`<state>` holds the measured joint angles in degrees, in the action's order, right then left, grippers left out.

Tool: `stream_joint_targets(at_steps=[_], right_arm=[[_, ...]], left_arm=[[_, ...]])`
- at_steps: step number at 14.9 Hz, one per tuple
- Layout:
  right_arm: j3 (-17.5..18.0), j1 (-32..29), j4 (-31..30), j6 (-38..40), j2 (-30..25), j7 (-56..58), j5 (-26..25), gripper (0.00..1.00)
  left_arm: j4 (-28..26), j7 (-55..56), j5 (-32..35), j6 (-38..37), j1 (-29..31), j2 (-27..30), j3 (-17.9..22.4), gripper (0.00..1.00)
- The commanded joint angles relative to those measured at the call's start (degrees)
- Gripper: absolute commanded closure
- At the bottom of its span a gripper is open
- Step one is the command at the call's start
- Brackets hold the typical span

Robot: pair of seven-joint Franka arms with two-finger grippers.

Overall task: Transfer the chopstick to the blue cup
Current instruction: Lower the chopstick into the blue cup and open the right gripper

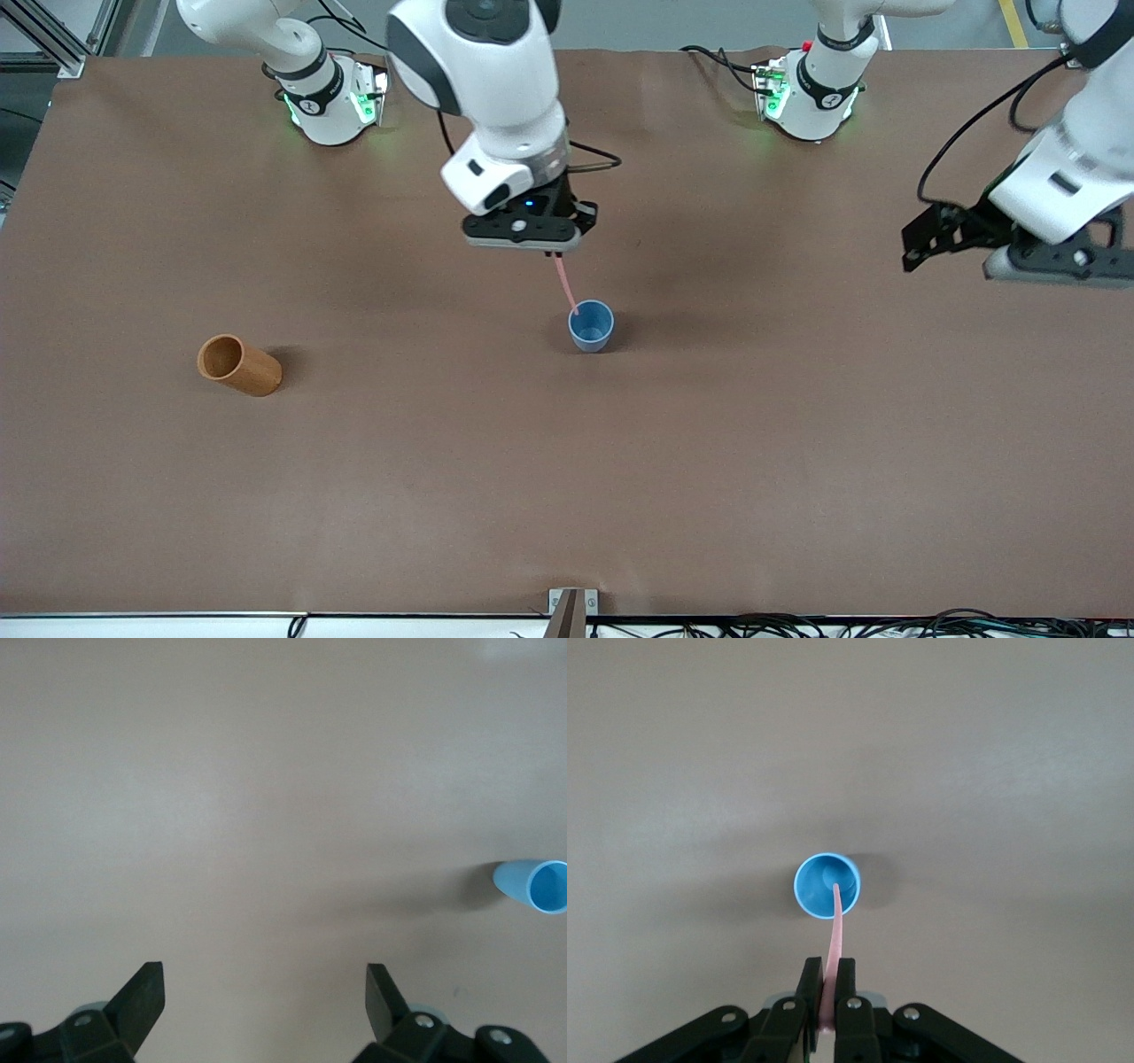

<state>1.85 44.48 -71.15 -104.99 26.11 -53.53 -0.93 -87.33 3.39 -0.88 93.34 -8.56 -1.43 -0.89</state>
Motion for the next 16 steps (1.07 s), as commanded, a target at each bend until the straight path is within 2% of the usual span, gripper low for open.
stream_joint_targets(at_steps=[1,6,10,14,16], right_arm=[[-0.6,1.4,1.5,0.2,1.7,-1.7,-2.1,0.99],[-0.6,2.6,1.2,0.0,4.2,-1.7,-3.1,0.97],[-0.6,2.6,-0.1,-3.9,4.7,-1.7,-3.5,0.92],[-0.6,2.1,-0.2,-3.7,4.7,-1.4,-3.9,0.8],[-0.7,1.4,0.0,-3.7,4.3,-0.9,-4.0,0.66]], left_arm=[[5.2,-2.2,-0.4,-5.5,0.7,0.1,-0.4,0.0],[5.2,-3.1,0.1,-5.6,0.7,-0.5,-0.4,0.0],[5.0,-2.7,-0.5,-5.7,0.9,-0.4,-0.2,0.0],[4.9,-2.2,-0.5,-6.2,0.8,-0.3,-0.4,0.0],[4.9,-2.5,-0.5,-6.6,0.9,-0.2,-0.3,0.0]])
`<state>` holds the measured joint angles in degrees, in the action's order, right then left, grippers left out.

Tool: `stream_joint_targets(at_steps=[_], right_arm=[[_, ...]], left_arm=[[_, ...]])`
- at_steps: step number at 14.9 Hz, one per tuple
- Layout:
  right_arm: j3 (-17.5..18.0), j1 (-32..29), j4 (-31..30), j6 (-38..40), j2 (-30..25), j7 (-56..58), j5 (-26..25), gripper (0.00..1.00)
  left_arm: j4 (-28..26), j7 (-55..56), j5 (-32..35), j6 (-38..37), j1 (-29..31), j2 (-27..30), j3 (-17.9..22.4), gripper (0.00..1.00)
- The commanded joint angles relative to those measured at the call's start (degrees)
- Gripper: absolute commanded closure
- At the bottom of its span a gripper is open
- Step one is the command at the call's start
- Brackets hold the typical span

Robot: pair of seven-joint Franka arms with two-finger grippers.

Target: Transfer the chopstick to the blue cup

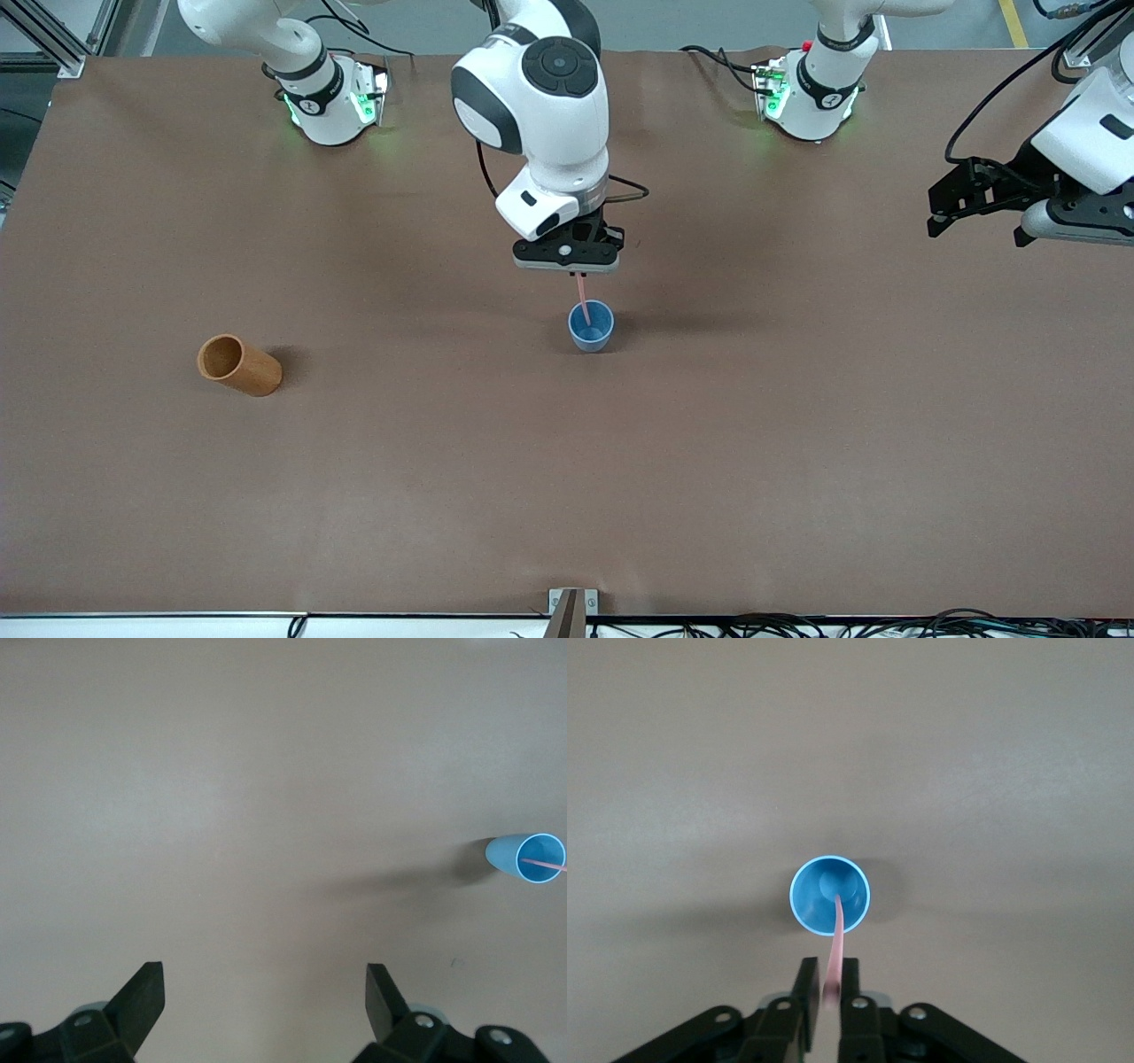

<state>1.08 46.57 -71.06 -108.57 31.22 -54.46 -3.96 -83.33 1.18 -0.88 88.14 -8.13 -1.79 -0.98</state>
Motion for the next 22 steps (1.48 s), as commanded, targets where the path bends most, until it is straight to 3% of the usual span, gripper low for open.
stream_joint_targets(at_steps=[1,4,5,7,9,14,18,22], right_arm=[[0.1,-1.0,0.0,-0.2,-1.0,0.0,-1.0,0.57],[0.0,-2.4,0.0,-0.2,-1.8,0.1,-1.0,0.21],[0.0,-2.5,0.0,-0.2,-2.7,0.1,-1.0,0.13],[-0.1,-4.7,0.0,0.3,-5.1,0.2,-0.7,0.06],[0.0,-7.5,-0.4,2.5,-8.4,1.3,-0.5,0.01],[0.0,-19.0,-0.7,15.1,-17.4,13.0,-0.4,0.0],[0.0,-30.4,-1.6,22.3,-23.5,28.4,-0.4,0.0],[0.0,-39.3,-15.0,23.0,-35.5,36.7,-0.2,0.0]], left_arm=[[1.0,-0.1,-0.6,-1.4,0.5,0.1,-0.2,0.0],[1.2,-0.4,-0.7,-1.4,0.6,-0.1,-0.1,0.0],[1.2,-0.7,-0.7,-1.4,0.6,-0.1,-0.1,0.0],[1.3,-1.2,-0.4,-1.4,0.5,0.3,-0.2,0.0],[1.3,-0.1,-0.7,-1.4,0.5,0.4,-0.3,0.0],[1.3,-0.9,-0.8,-1.8,0.6,0.2,-0.1,0.0],[1.3,-0.7,-0.8,-1.8,0.6,-0.2,-0.1,0.0],[1.3,-0.5,-0.9,-1.8,0.6,-0.2,-0.1,0.0]])
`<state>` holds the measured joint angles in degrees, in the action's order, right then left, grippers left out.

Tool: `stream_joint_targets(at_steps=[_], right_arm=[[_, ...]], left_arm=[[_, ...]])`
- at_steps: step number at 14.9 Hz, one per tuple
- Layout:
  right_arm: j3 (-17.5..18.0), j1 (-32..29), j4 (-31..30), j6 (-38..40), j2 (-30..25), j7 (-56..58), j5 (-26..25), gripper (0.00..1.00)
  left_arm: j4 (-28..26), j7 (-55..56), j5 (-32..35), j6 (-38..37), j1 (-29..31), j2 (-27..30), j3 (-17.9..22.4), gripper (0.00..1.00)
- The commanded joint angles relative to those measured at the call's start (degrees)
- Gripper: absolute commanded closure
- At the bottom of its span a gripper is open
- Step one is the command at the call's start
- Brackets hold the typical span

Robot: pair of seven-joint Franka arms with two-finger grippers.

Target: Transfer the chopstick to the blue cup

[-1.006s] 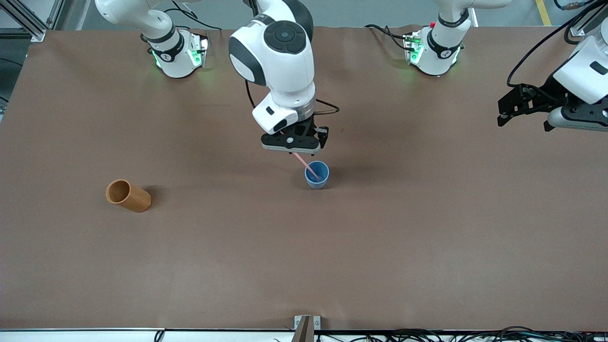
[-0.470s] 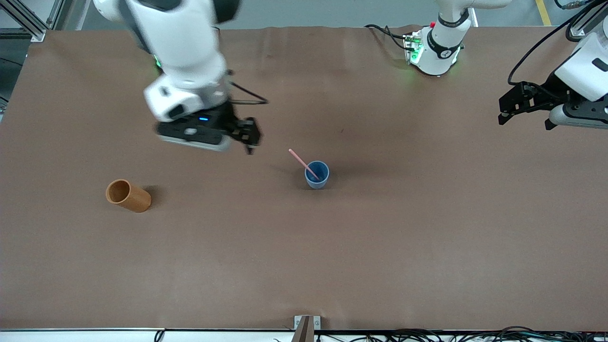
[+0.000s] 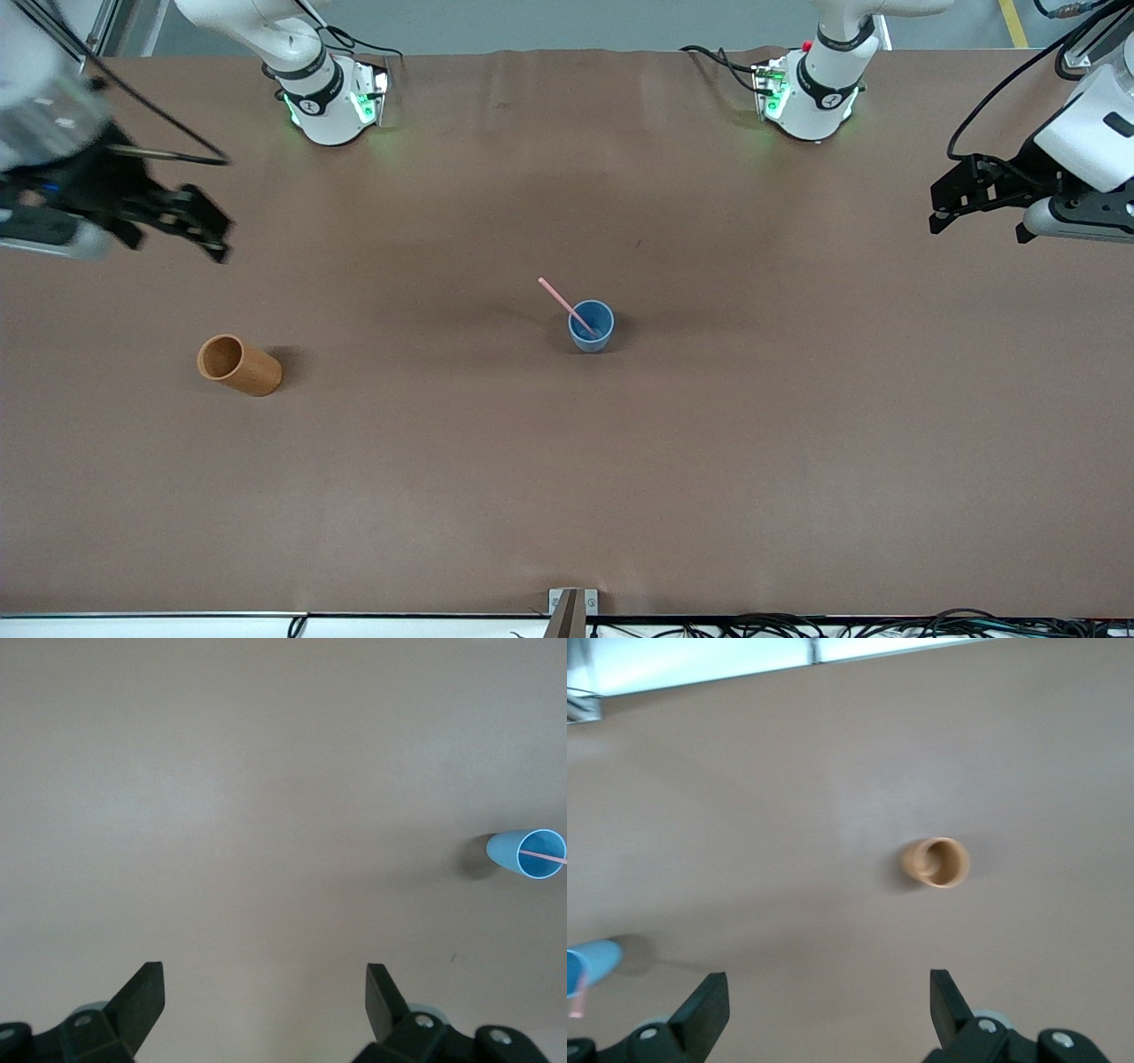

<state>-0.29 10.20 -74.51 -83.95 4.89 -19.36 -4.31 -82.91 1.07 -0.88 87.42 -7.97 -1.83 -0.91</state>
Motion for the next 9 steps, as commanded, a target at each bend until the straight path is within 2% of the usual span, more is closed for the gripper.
stream_joint_targets(at_steps=[1,2,4,9], right_arm=[[1.3,-3.8,-14.5,-1.6,-11.6,2.9,0.2,0.0],[1.3,-4.5,-16.2,-1.1,-13.3,5.1,0.2,0.0],[1.3,-5.8,-15.8,0.9,-13.2,11.9,0.2,0.0],[1.3,-8.5,-10.4,0.7,-10.2,17.7,0.4,0.0]], left_arm=[[0.9,-0.3,-0.9,-1.1,0.4,-0.2,-0.1,0.0],[0.9,0.0,-0.8,-1.1,0.4,-0.1,-0.2,0.0],[0.9,0.1,-0.8,-1.1,0.4,-0.1,-0.3,0.0],[0.9,0.2,-0.9,-1.1,0.4,0.0,-0.4,0.0]])
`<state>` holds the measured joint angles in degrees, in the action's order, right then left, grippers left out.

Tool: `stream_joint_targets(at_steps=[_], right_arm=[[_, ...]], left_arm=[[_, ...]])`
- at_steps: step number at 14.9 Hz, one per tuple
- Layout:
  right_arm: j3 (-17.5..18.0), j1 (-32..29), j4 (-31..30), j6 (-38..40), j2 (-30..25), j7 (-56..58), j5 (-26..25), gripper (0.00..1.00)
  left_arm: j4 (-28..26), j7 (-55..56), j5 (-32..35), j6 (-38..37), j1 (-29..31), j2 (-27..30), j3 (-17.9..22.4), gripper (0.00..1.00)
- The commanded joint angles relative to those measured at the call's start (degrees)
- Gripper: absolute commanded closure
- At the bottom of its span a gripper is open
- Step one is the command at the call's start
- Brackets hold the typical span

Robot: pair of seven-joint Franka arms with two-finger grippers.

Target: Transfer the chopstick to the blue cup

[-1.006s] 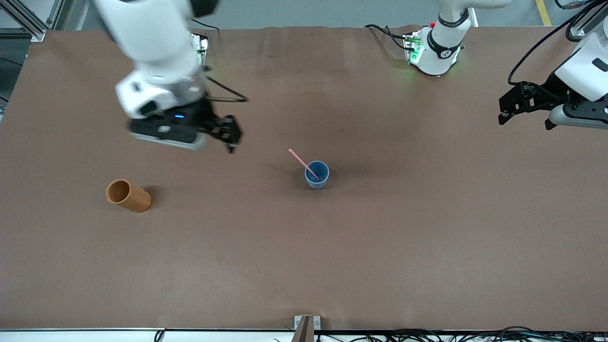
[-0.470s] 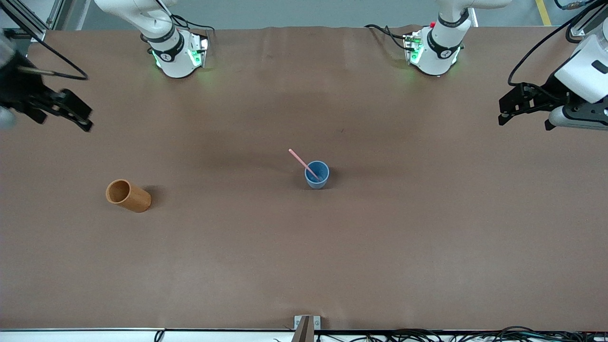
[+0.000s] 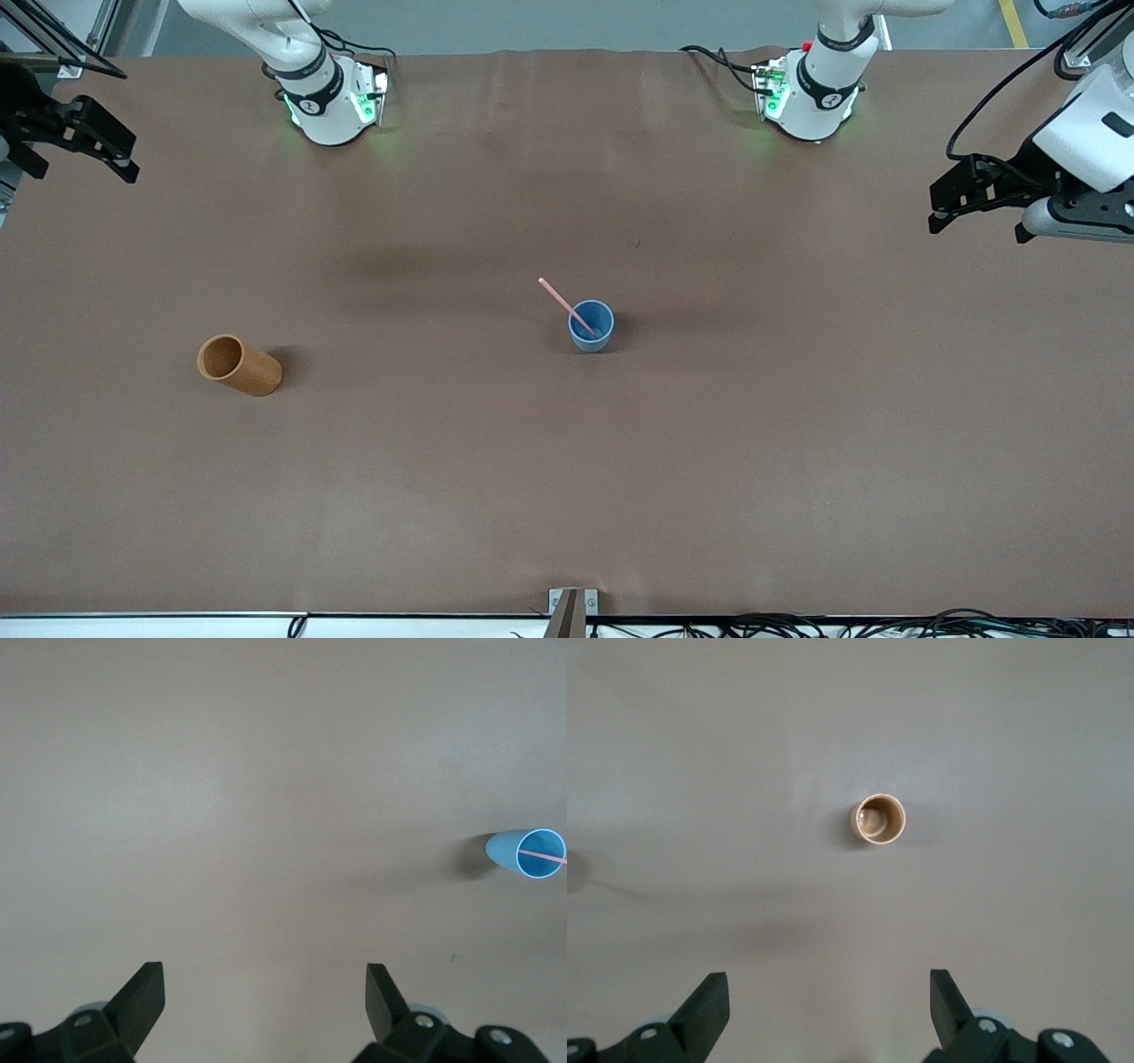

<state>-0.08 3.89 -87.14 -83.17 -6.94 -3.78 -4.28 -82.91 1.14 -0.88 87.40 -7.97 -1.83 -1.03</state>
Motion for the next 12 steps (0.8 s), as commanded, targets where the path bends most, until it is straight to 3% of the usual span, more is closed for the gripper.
stream_joint_targets(at_steps=[1,4,12], right_arm=[[1.0,-3.0,3.3,-0.1,2.8,2.5,0.6,0.0],[1.0,-6.8,5.4,0.4,4.8,2.9,6.3,0.0],[1.6,-5.5,4.0,2.6,4.6,6.5,3.2,0.0]], left_arm=[[0.9,0.1,-0.9,-1.1,0.4,-0.1,-0.3,0.0],[0.9,0.1,-0.9,-1.1,0.4,0.0,-0.3,0.0],[0.9,-0.1,-0.9,-1.1,0.4,-0.1,-0.3,0.0]])
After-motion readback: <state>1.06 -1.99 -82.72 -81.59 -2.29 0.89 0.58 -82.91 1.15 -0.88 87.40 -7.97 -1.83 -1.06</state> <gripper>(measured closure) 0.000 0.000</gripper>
